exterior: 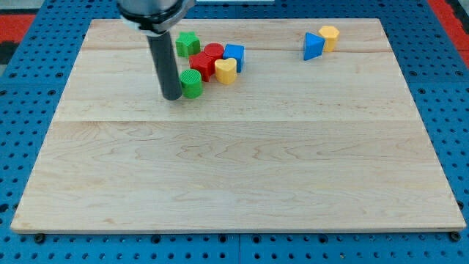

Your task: Move the yellow hexagon and blue triangle towards the center of the board

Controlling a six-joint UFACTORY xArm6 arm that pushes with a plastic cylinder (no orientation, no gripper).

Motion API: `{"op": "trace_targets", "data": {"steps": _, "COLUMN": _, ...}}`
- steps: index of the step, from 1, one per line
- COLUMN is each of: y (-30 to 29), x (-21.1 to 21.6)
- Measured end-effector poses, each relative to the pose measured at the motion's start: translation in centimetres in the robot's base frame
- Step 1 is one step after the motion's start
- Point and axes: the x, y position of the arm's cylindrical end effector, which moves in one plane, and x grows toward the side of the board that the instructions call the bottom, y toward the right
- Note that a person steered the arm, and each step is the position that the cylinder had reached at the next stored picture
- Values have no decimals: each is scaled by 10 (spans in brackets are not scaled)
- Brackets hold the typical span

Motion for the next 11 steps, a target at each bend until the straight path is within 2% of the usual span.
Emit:
{"op": "trace_targets", "data": {"steps": 2, "y": 45, "x": -2}}
{"op": "trace_targets", "data": {"steps": 3, "y": 57, "x": 22}}
{"op": "trace_targets", "data": {"steps": 4, "y": 145, "x": 13}}
{"op": "trace_targets", "data": {"steps": 5, "y": 204, "x": -26}}
{"op": "trace_targets", "data": {"steps": 6, "y": 235, "x": -67}}
{"op": "trace_targets", "data": {"steps": 7, "y": 314, "x": -85}}
{"op": "trace_targets", "data": {"steps": 9, "y": 319, "x": -152}}
{"op": "trace_targets", "data": {"steps": 10, "y": 281, "x": -156}}
{"op": "trace_targets", "data": {"steps": 11, "y": 244, "x": -138}}
